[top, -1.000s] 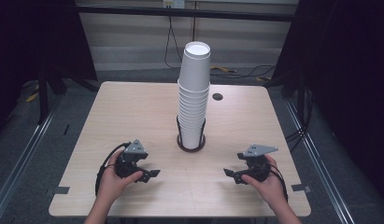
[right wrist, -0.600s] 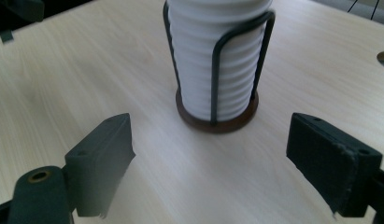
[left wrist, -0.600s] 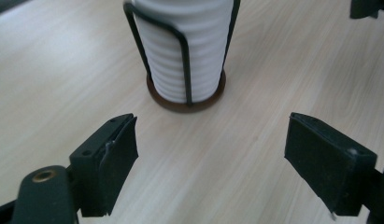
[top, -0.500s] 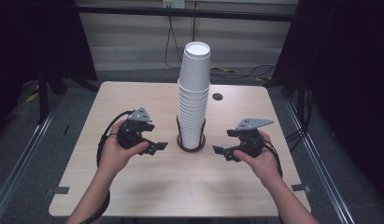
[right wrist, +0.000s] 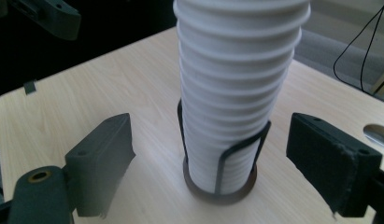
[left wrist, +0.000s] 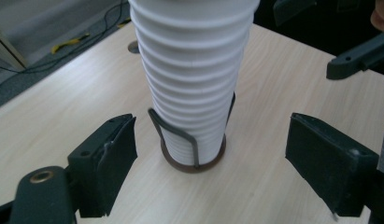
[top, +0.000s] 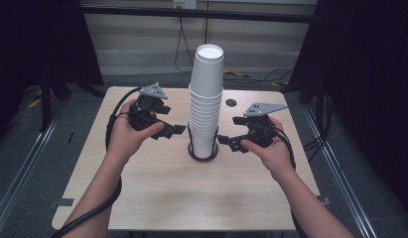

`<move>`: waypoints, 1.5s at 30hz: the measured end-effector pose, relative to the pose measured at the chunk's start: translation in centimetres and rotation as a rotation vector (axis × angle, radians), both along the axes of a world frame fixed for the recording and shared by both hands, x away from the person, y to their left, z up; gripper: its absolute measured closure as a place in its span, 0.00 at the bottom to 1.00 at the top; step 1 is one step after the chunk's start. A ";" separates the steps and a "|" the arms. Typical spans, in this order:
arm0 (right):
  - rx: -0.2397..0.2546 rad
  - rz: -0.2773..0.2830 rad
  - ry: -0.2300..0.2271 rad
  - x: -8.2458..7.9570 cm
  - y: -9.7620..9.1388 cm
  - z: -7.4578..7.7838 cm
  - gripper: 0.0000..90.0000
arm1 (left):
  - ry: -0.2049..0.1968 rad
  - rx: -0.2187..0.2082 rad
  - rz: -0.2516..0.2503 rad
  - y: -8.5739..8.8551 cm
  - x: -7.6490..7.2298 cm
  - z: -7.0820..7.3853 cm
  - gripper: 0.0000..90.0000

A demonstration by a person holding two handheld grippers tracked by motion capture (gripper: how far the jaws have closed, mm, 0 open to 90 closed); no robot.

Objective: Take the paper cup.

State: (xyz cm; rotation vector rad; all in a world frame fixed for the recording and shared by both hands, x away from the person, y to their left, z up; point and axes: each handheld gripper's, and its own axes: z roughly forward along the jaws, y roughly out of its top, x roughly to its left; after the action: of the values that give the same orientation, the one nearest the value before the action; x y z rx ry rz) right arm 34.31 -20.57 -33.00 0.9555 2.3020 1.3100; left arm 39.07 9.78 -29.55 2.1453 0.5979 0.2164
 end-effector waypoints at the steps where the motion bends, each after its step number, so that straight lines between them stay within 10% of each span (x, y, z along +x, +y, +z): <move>1: 0.004 0.003 -0.002 0.2 0.2 0.3 0.16 | 0.000 -0.002 -0.005 -0.2 0.1 0.4 0.18; 17: 0.082 -0.048 -0.054 2.8 2.6 3.7 0.16 | -0.060 -0.048 -0.024 -3.0 2.7 5.7 0.18; 45: 0.113 -0.142 -0.113 4.4 4.0 3.6 0.16 | -0.072 -0.140 0.048 -7.5 5.1 4.8 0.12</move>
State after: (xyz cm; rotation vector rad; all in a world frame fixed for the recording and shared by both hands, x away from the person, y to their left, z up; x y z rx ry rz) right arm 38.69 -16.56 -29.41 1.0326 2.0555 1.4085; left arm 44.19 2.26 -24.79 1.9810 0.6054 0.2694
